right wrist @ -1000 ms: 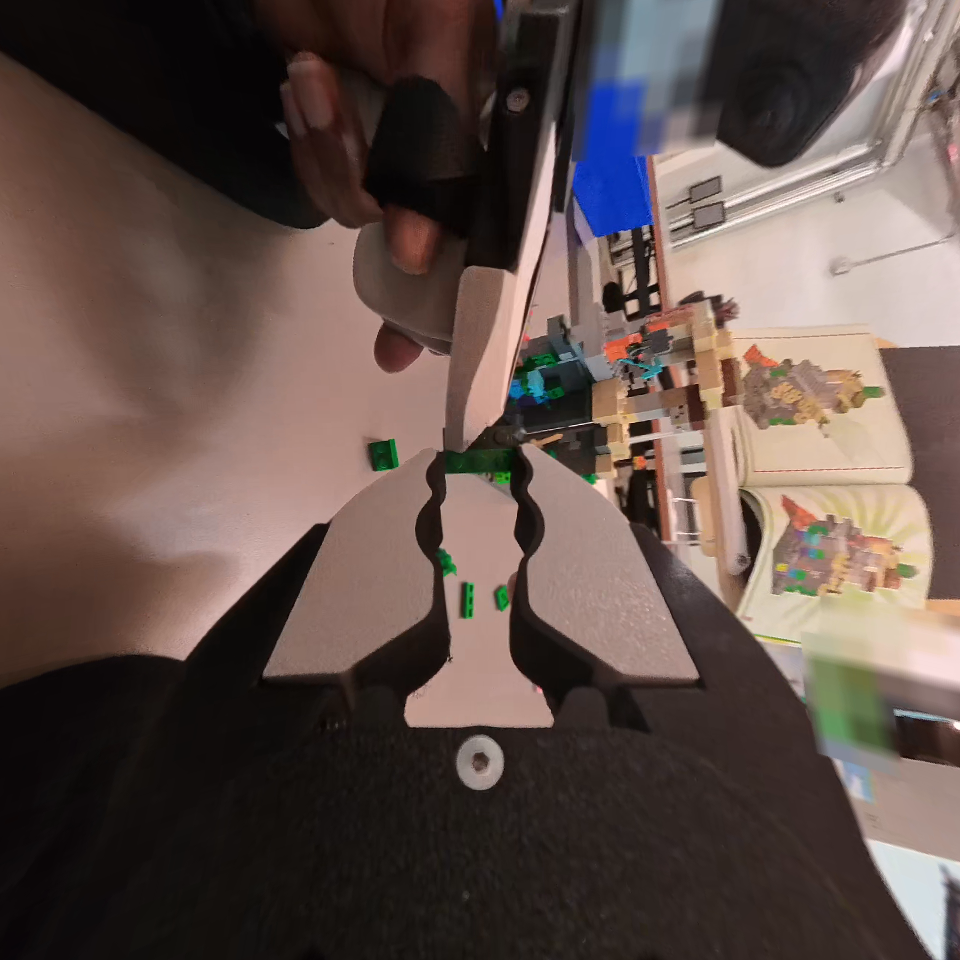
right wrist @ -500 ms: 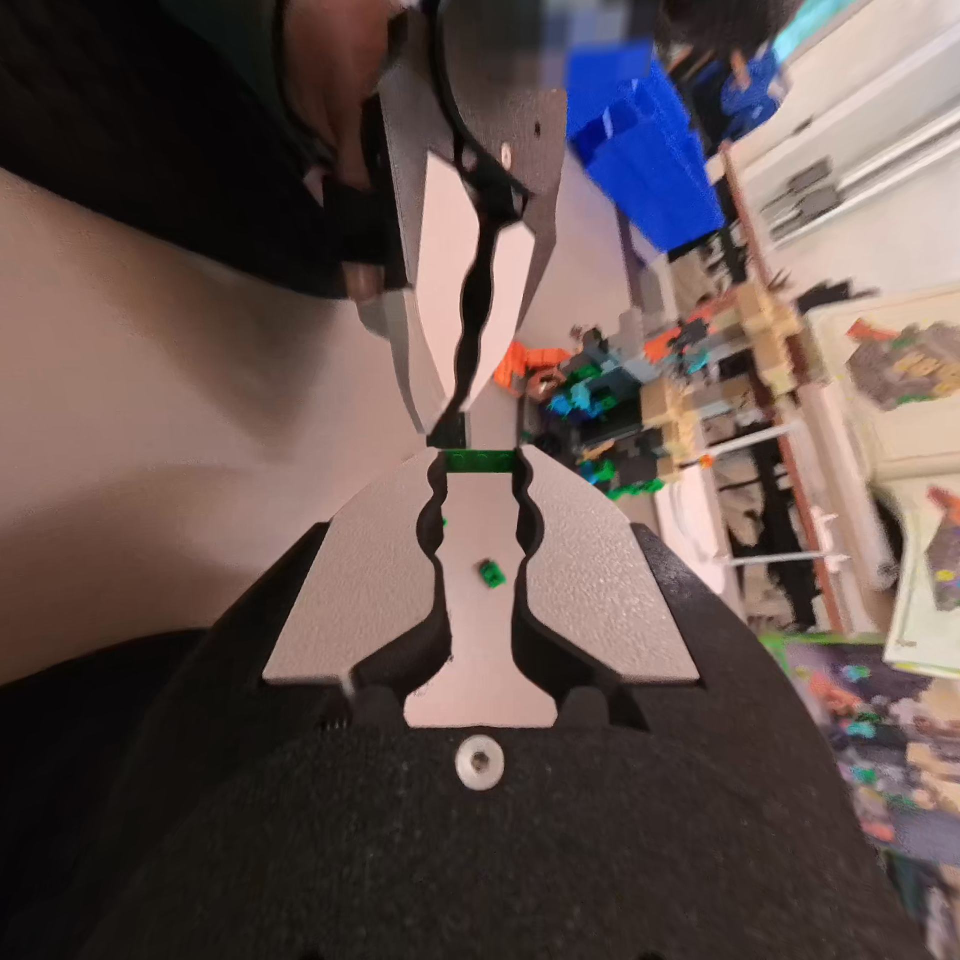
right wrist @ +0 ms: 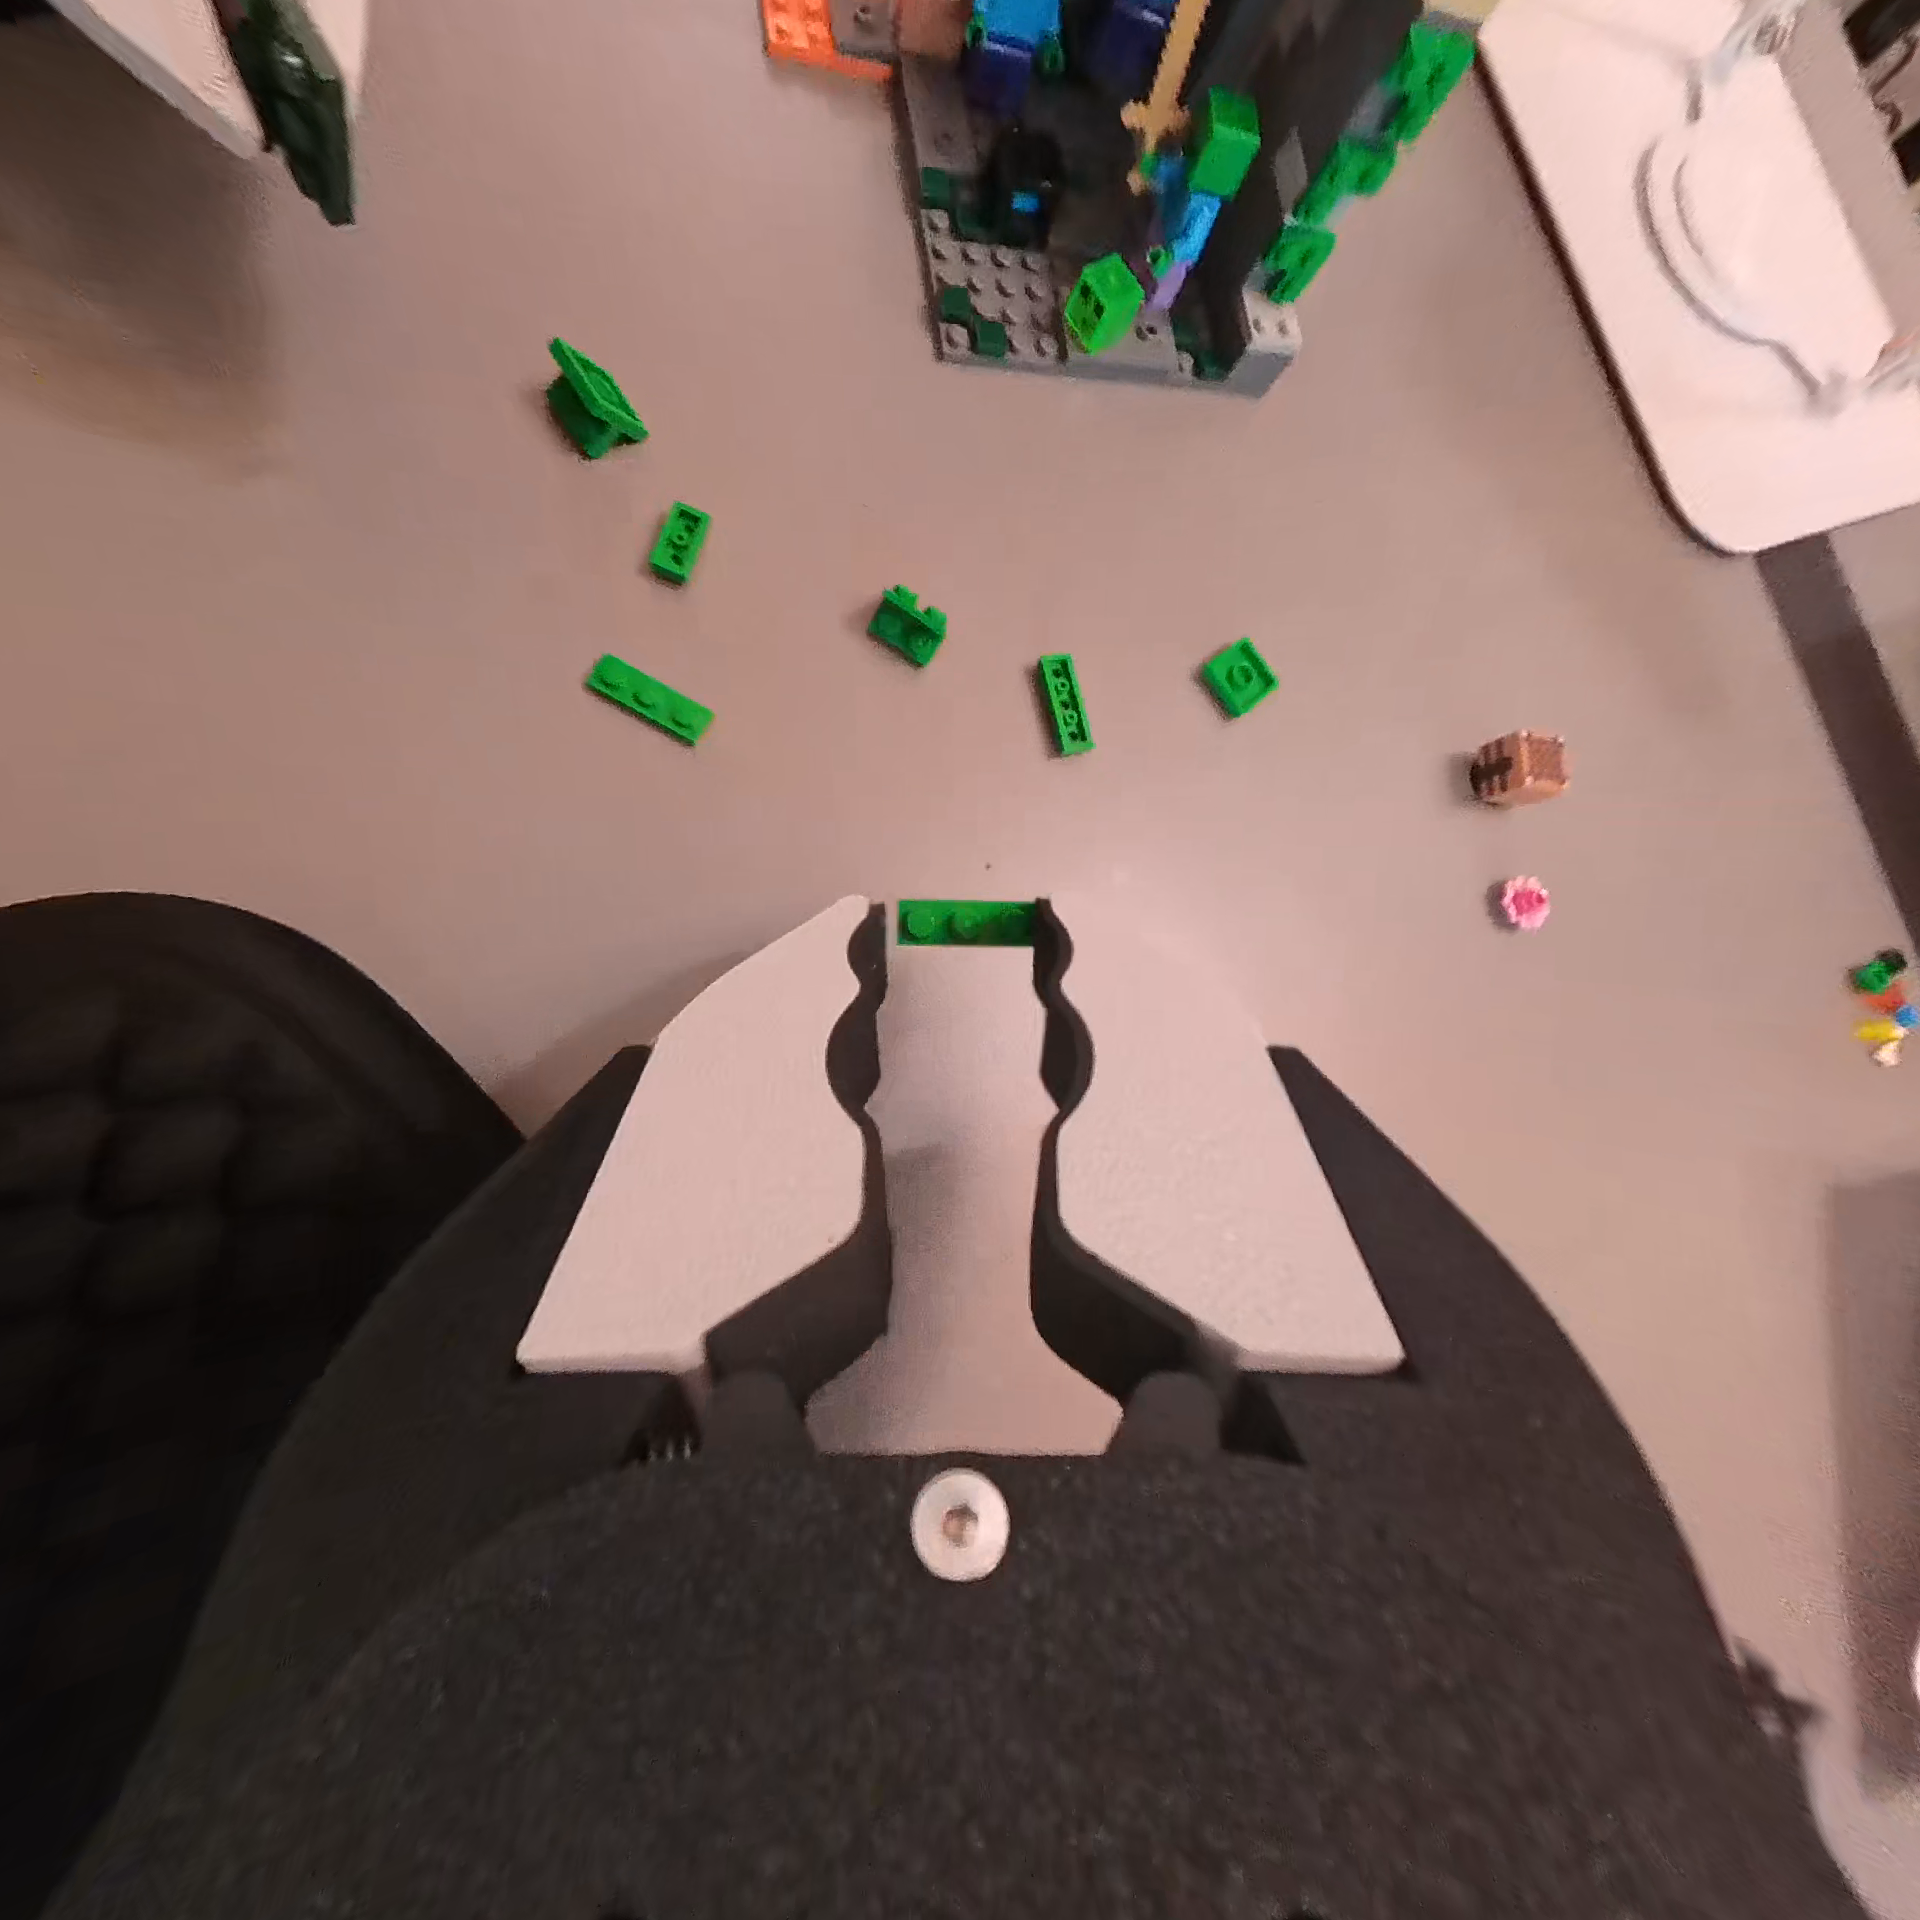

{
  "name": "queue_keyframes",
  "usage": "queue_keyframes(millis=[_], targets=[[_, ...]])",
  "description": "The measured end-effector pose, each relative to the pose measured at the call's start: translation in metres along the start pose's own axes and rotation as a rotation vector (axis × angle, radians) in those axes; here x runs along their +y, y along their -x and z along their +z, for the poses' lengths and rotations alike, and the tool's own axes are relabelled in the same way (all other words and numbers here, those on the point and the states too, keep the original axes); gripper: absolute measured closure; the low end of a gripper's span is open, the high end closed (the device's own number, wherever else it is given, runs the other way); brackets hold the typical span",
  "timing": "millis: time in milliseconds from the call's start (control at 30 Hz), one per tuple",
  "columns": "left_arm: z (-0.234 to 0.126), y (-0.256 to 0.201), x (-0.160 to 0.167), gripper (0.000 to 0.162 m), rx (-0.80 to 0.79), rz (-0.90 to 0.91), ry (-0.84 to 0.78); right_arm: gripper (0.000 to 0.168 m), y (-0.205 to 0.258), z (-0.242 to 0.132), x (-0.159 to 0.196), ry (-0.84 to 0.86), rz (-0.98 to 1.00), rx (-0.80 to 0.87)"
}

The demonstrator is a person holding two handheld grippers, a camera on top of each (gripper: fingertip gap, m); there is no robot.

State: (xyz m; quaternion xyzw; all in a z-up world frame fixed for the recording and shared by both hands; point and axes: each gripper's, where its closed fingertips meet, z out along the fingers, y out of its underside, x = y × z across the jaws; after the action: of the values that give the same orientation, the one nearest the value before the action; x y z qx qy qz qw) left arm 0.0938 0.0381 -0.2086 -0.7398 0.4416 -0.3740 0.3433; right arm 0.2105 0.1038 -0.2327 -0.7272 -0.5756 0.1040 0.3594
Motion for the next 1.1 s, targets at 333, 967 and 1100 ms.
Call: queue_keyframes(millis=[333,967,1100], targets=[[0.002,0.001,0.004,0.158,0.001,-0.009,0.012,0.114,0.005,0.007,0.0,-0.007,0.075,-0.068],[0.02,-0.042,0.009,0.157,0.066,0.283,0.085,0.163,0.115,-0.012,-0.091,-0.271,-0.153,-0.345],[0.015,-0.029,0.009,0.152,0.022,0.253,0.079,0.166,0.096,-0.012,-0.07,-0.172,-0.016,-0.397]])
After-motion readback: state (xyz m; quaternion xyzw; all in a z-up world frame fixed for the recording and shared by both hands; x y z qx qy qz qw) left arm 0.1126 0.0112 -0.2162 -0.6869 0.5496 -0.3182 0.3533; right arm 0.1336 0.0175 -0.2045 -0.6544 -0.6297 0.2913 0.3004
